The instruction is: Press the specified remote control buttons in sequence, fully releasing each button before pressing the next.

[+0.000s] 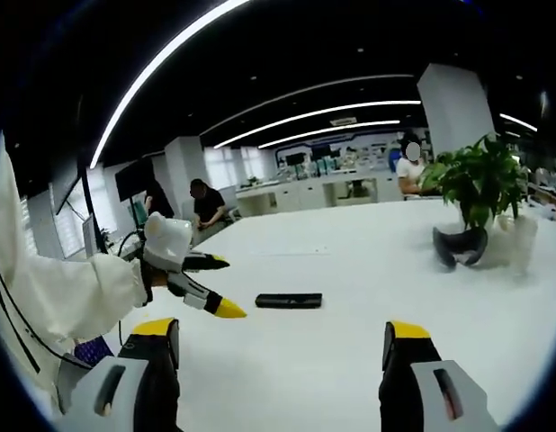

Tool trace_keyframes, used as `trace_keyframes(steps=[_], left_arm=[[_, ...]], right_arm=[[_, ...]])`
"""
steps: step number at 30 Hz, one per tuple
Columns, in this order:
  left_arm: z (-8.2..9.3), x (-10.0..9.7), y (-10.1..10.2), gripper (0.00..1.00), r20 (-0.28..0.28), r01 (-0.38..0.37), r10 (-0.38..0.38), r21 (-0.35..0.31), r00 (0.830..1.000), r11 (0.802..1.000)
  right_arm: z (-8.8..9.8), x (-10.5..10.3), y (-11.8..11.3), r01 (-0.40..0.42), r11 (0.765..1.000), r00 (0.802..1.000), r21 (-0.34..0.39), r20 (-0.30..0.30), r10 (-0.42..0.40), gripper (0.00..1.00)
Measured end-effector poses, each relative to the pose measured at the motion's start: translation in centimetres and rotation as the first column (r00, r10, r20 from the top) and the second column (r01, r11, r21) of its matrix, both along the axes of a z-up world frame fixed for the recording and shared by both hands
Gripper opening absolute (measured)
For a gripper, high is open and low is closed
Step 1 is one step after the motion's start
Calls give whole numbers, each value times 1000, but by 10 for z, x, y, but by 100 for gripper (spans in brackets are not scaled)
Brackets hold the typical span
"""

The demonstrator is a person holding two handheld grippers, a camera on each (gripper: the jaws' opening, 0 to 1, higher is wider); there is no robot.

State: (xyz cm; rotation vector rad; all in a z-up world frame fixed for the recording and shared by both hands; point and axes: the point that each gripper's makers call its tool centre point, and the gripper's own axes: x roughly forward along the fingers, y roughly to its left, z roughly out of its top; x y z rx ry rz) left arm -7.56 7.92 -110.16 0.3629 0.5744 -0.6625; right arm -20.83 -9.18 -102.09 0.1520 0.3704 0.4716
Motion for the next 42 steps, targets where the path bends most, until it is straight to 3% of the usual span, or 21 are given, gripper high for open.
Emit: trace_keyframes(steps=[4,7,10,19,27,32,42], left_arm=[[11,-21,3,99,-13,-64,63,-79,998,995],[23,-31,8,99,19,-107,111,-131,994,986],[28,-46,11,99,-11,-134,134,-166,991,977],[51,-76,17,99,31,-203,218,-247,976,947],[57,-102,24,99,27,-252,270,-283,963,926],[58,-117,30,99,51,-267,290,-271,956,925],[49,-136,35,99,45,-282,302,-251,952,926]], right_arm=[[-3,-1,0,0,1000,1000,-5,-12,0,99],[0,-3,0,2,1000,1000,-2,0,-2,99],[-1,-4,0,-1,1000,1000,-3,-2,1,99],[-9,-8,-4,-7,999,1000,-41,-11,7,99],[-8,-8,-4,-15,998,1000,-69,-1,15,99],[-8,-10,-1,-21,997,1000,-70,2,21,99],[-17,-11,-6,-16,997,1000,-77,-16,14,99]])
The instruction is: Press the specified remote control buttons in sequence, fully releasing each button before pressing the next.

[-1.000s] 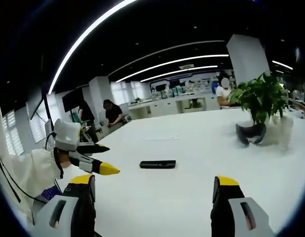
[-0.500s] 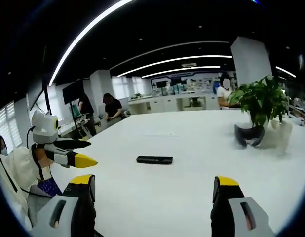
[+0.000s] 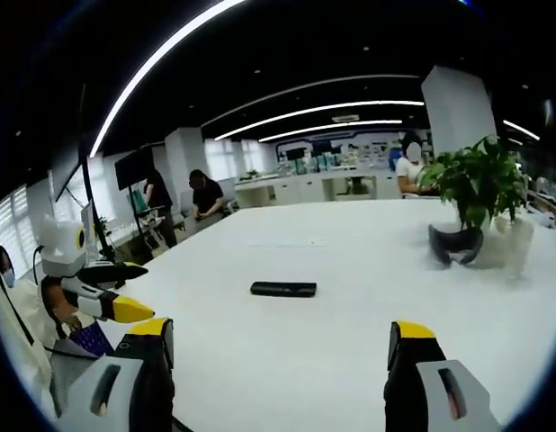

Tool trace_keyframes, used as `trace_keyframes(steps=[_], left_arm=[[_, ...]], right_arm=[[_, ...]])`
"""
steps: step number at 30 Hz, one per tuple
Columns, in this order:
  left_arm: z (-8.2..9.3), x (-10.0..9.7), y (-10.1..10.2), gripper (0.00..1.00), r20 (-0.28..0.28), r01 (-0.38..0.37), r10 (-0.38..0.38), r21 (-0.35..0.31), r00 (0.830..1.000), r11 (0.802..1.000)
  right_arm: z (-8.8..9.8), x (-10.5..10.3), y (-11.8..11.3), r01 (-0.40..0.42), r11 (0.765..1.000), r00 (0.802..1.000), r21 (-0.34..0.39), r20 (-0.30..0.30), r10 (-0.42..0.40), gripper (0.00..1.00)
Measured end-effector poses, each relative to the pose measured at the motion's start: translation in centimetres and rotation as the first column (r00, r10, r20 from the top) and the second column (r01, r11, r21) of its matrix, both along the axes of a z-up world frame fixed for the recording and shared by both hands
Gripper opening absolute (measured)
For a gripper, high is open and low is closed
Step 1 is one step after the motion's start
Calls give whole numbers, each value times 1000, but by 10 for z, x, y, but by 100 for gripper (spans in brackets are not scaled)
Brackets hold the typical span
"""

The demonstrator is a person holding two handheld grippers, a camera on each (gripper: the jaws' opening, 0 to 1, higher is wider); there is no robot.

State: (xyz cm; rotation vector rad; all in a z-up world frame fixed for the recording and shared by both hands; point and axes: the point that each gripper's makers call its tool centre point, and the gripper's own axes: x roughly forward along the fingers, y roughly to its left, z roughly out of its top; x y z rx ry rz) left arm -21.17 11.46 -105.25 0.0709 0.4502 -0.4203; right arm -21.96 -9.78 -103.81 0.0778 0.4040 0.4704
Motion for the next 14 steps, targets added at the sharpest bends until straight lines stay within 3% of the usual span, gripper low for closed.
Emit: trace_keyframes(steps=[3,10,14], left_arm=[[5,-1,1,99,37,-12,13,-14,999,1000],[-4,-8,-3,99,-5,1,-1,-27,1000,1000],[-6,-9,-3,99,-2,-10,10,-8,1000,1000]], right_arm=[[0,0,-2,7,1000,1000,3,0,-7,99],[-2,1,-6,18,1000,1000,-1,-7,-18,99],[-7,-1,-6,19,1000,1000,4,-18,-19,99]])
